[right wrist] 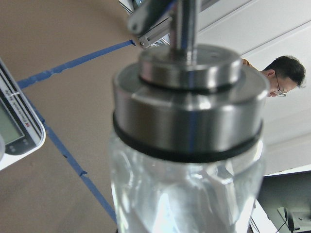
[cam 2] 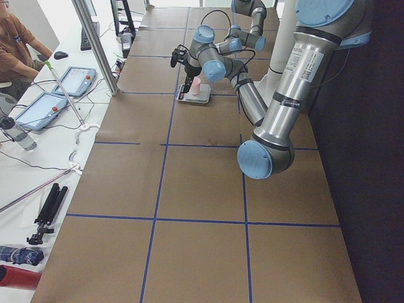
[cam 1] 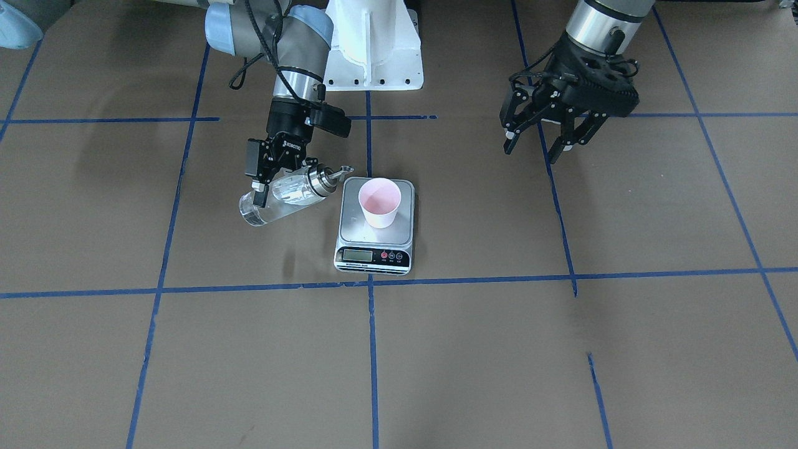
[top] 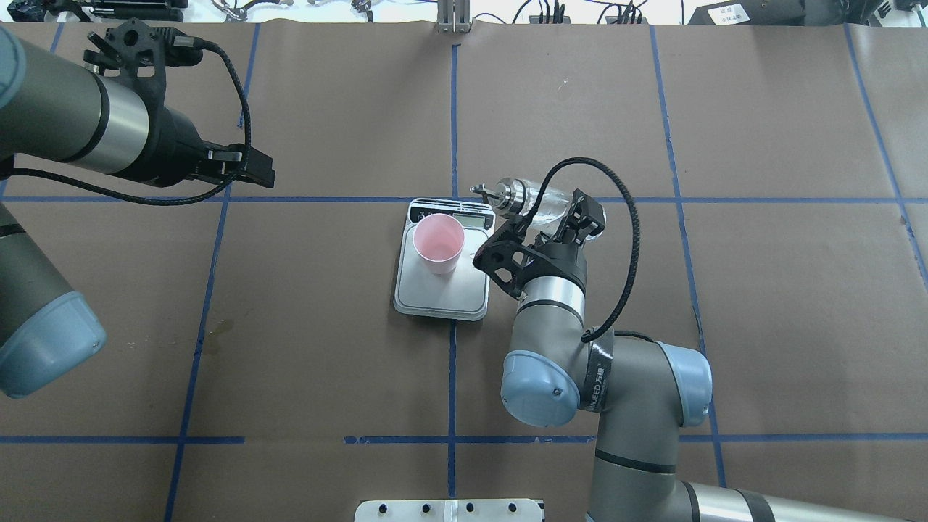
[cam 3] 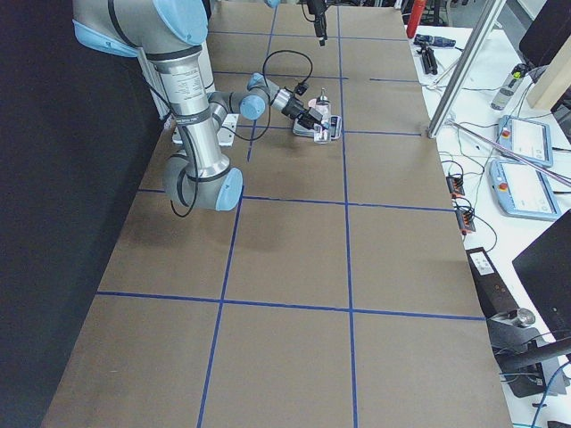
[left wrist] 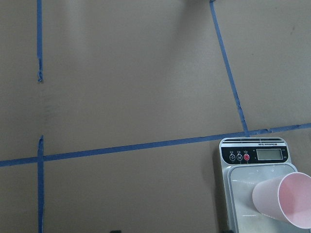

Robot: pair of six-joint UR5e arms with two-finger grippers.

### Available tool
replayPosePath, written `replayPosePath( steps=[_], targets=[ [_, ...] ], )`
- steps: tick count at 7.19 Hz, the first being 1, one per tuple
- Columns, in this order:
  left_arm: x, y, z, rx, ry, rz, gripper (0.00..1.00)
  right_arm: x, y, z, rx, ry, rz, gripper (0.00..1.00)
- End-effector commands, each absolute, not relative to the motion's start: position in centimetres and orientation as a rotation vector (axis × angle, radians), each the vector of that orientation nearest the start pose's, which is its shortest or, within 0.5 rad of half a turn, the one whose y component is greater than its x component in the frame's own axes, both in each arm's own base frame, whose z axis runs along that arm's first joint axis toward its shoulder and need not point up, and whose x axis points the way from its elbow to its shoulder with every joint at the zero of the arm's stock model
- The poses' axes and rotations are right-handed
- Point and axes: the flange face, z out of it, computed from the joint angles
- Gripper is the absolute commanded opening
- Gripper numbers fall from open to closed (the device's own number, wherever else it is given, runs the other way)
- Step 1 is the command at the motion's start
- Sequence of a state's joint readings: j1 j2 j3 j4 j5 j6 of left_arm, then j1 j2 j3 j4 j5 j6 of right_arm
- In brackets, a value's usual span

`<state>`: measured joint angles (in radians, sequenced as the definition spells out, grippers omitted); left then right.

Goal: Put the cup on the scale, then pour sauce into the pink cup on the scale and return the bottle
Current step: 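Carry the bottle with the right gripper to beside the pink cup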

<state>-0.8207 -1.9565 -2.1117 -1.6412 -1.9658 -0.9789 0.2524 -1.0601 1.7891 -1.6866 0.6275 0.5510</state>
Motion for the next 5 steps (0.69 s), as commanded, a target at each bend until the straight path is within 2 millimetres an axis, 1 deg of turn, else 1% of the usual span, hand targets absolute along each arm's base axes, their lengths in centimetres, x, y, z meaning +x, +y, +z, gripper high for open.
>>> replayPosePath(
  steps=[1, 2, 3, 4, 5],
  targets=[
    [28.9, -44.9, 20.8, 0.362, 0.985, -0.014, 0.76, -55.1, -35.1, 26.8, 1.082, 0.148, -0.494, 0.0],
    [28.9, -44.9, 20.8, 0.361, 0.984, -0.014, 0.76, -55.7, -35.2, 27.8, 1.083, 0.18, -0.505, 0.0],
    [28.9, -44.9, 20.8, 0.361, 0.985, -0.015, 0.77, -56.2, -35.3, 27.9, 1.085, 0.211, -0.529, 0.0],
    [28.9, -44.9, 20.8, 0.36, 0.984, -0.017, 0.77, -56.2, -35.5, 28.0, 1.084, 0.236, -0.56, 0.0],
    [28.9, -44.9, 20.8, 0.357, 0.985, -0.021, 0.77, -56.1, -35.8, 27.9, 1.087, 0.244, -0.555, 0.0]
  ],
)
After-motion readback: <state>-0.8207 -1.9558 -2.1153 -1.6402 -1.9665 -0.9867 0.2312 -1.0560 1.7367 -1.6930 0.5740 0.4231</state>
